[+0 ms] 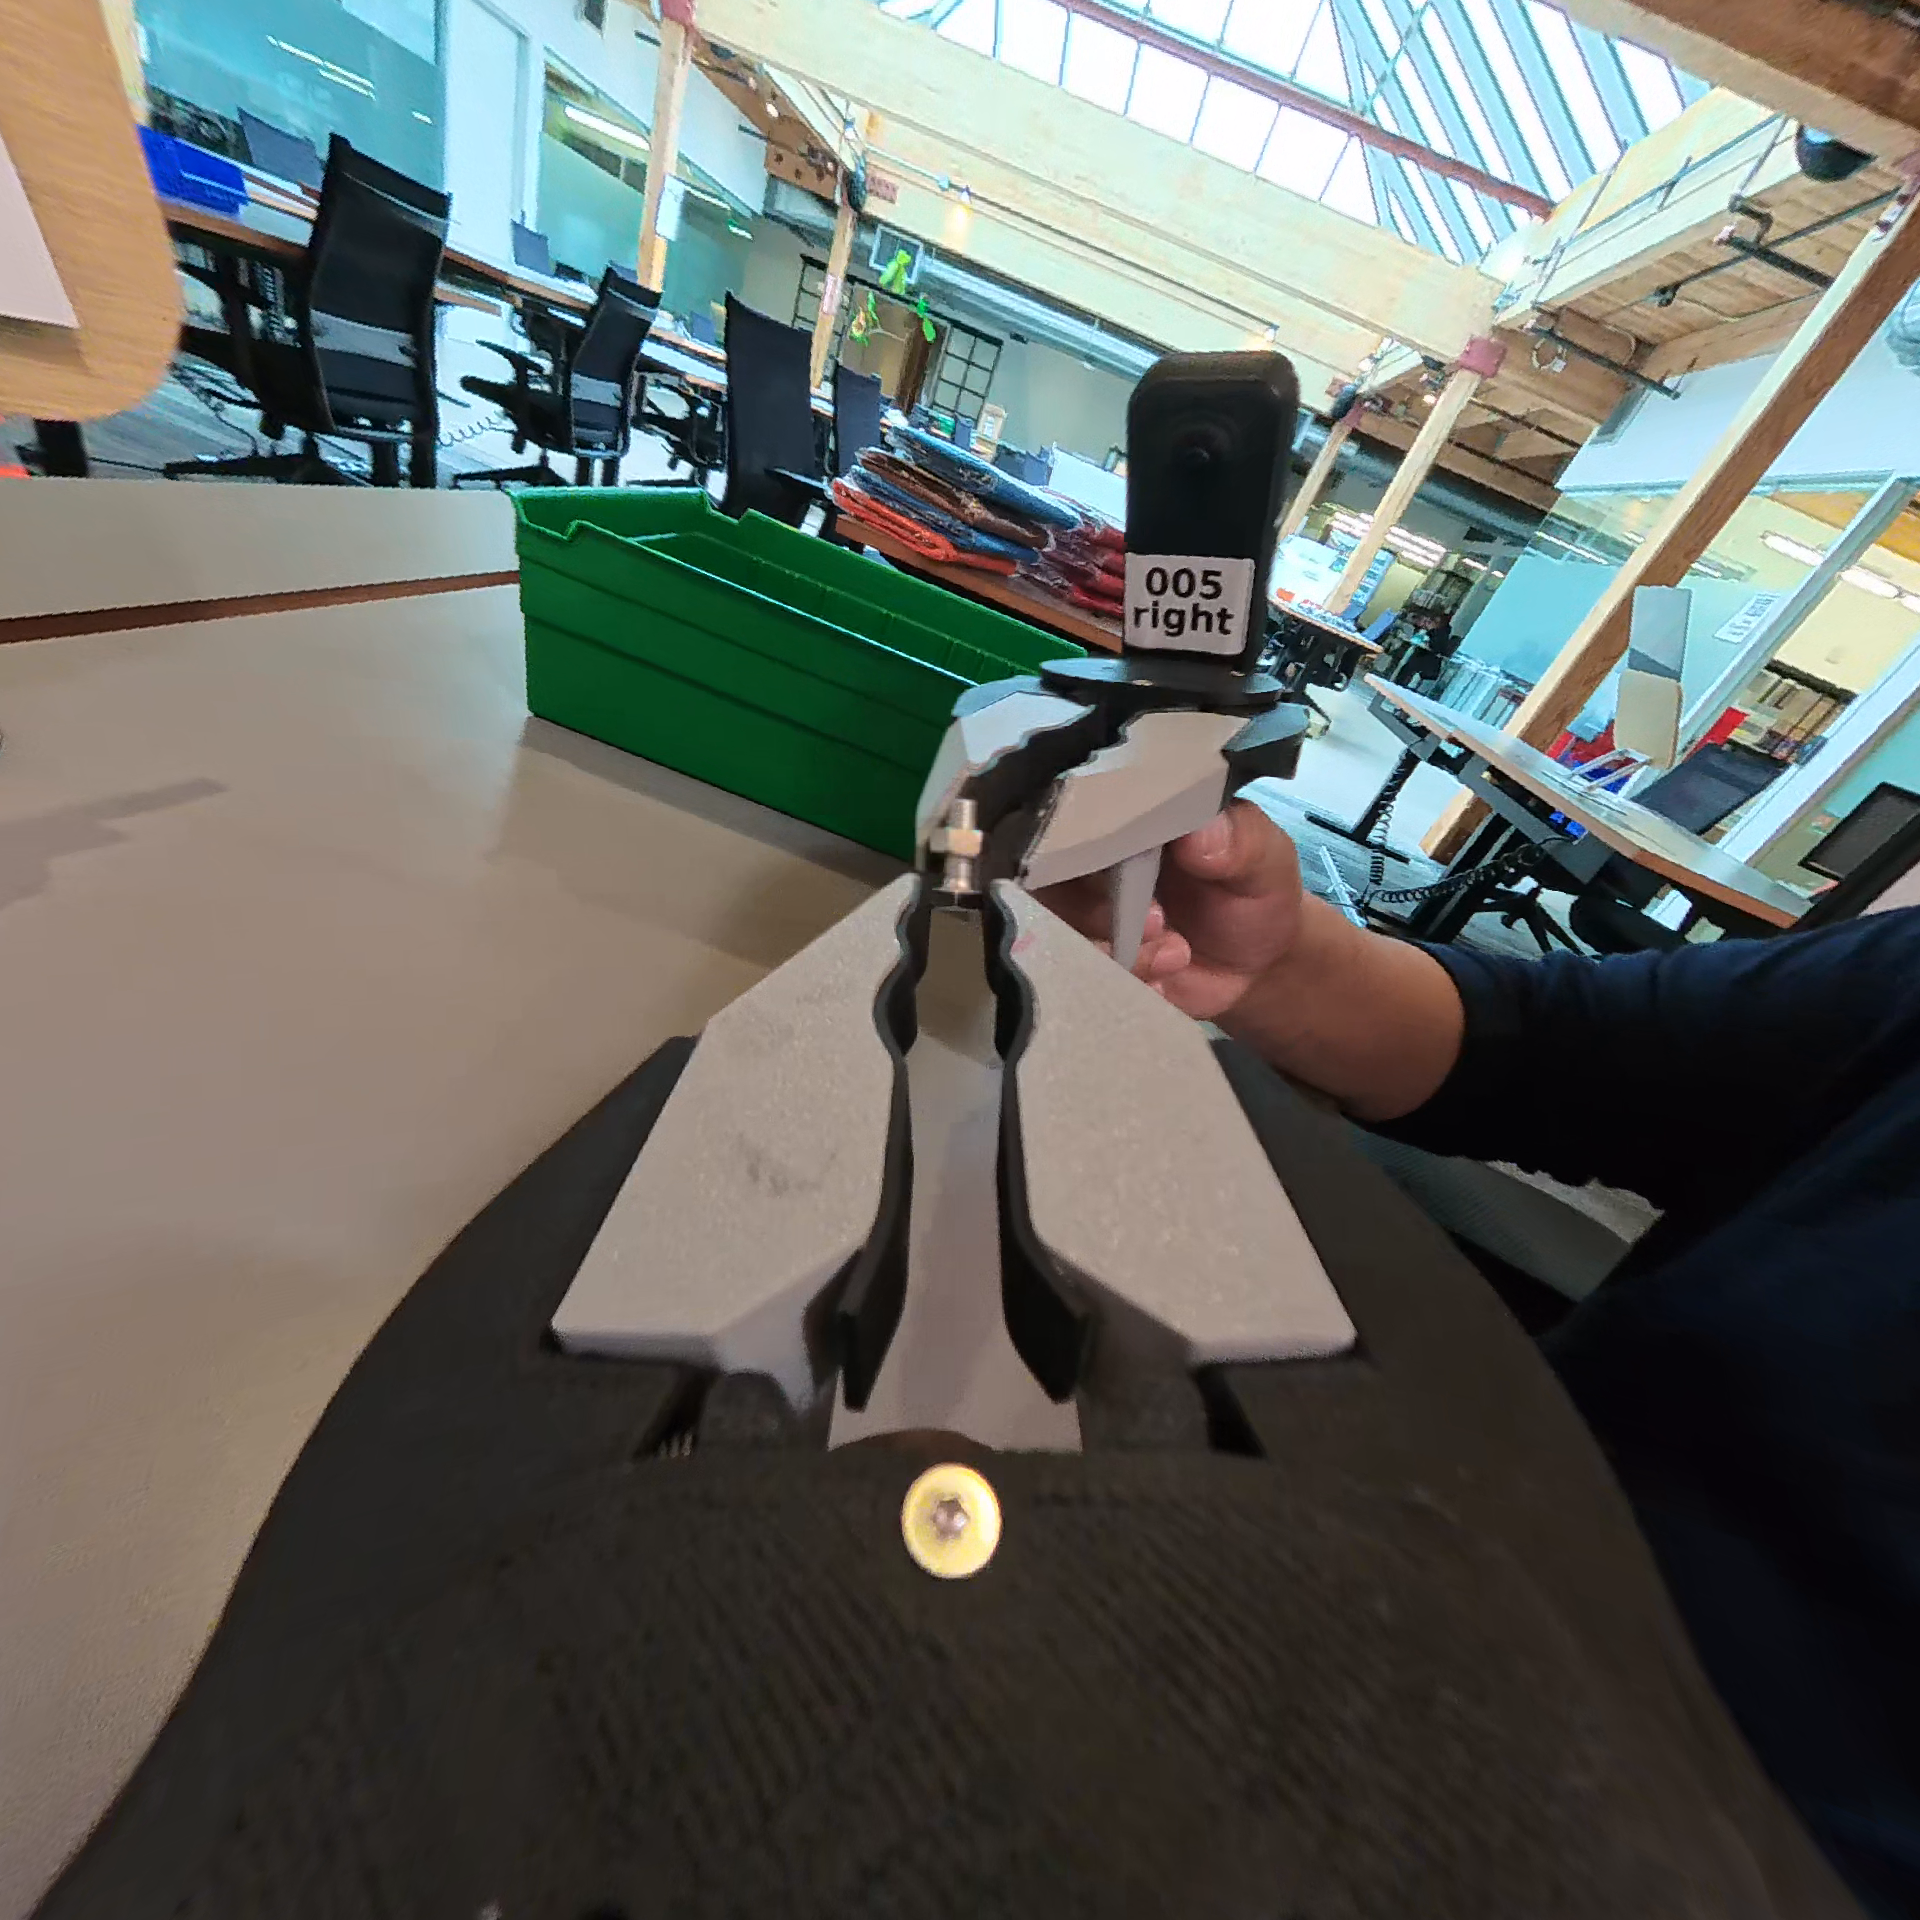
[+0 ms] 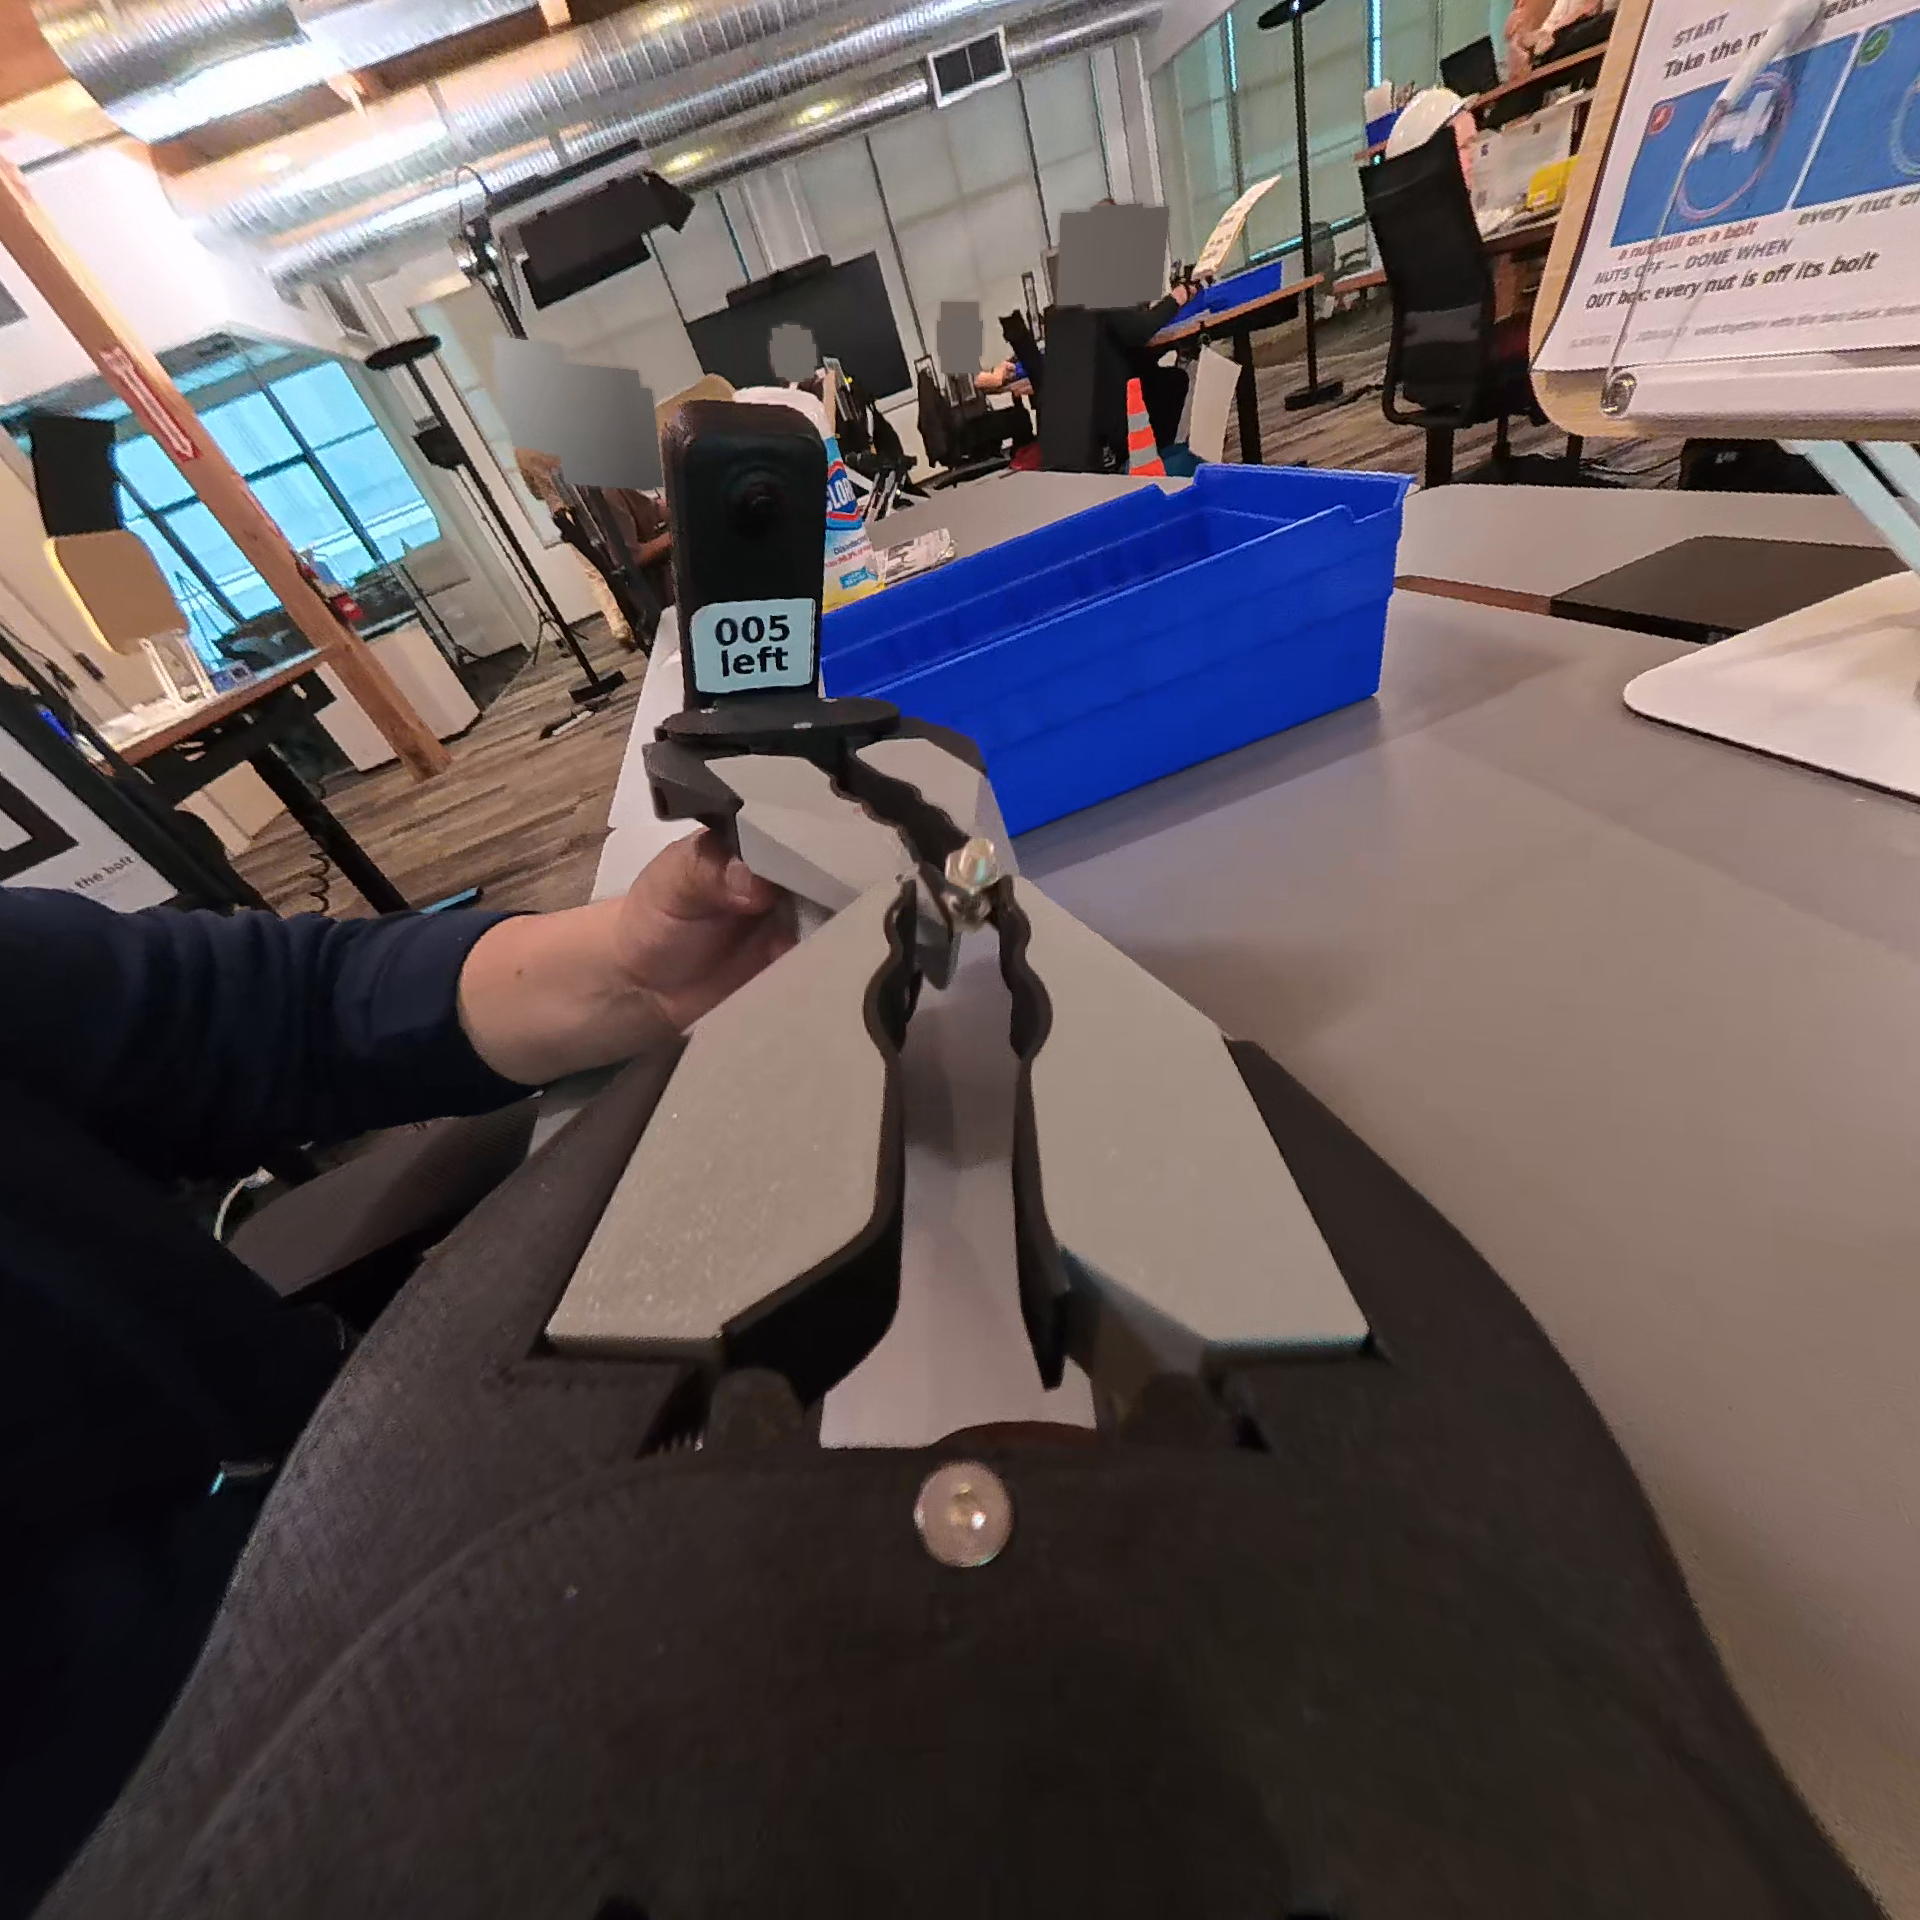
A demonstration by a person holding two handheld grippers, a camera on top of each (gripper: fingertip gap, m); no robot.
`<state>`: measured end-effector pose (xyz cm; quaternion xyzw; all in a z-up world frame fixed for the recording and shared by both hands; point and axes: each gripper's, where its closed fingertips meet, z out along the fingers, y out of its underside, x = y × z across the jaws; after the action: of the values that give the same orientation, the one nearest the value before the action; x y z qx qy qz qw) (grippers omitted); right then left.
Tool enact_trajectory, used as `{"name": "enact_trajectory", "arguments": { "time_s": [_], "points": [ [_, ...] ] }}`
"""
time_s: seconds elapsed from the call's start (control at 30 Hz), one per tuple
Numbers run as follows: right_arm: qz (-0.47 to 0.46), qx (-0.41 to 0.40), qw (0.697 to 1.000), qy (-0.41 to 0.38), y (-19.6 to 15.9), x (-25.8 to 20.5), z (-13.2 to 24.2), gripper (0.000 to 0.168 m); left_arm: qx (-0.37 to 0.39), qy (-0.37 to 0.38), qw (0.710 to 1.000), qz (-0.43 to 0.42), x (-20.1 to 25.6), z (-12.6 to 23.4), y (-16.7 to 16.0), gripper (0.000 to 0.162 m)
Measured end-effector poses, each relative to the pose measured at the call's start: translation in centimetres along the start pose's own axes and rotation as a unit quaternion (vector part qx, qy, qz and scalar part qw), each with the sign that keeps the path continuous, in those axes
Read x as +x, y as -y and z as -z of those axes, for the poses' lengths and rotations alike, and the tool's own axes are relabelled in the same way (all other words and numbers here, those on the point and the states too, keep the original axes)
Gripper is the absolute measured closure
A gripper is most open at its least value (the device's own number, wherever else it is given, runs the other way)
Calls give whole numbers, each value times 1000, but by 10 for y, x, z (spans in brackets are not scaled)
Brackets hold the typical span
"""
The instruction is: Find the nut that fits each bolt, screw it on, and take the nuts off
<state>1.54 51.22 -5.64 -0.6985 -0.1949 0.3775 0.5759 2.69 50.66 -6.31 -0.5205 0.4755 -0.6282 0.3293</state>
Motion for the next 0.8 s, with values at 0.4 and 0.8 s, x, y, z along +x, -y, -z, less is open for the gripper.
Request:
{"name": "enact_trajectory", "arguments": {
  "time_s": [0.4, 0.8],
  "points": [
    [21, -30, 999, -15, -9, 0, -6, 162, -59, 16, 996, -61, 4, -8, -19, 154],
    [7, -19, 1000, -6, -5, -1, -3, 162, -73, 13, 995, -73, 7, -13, -27, 154]
  ]
}}
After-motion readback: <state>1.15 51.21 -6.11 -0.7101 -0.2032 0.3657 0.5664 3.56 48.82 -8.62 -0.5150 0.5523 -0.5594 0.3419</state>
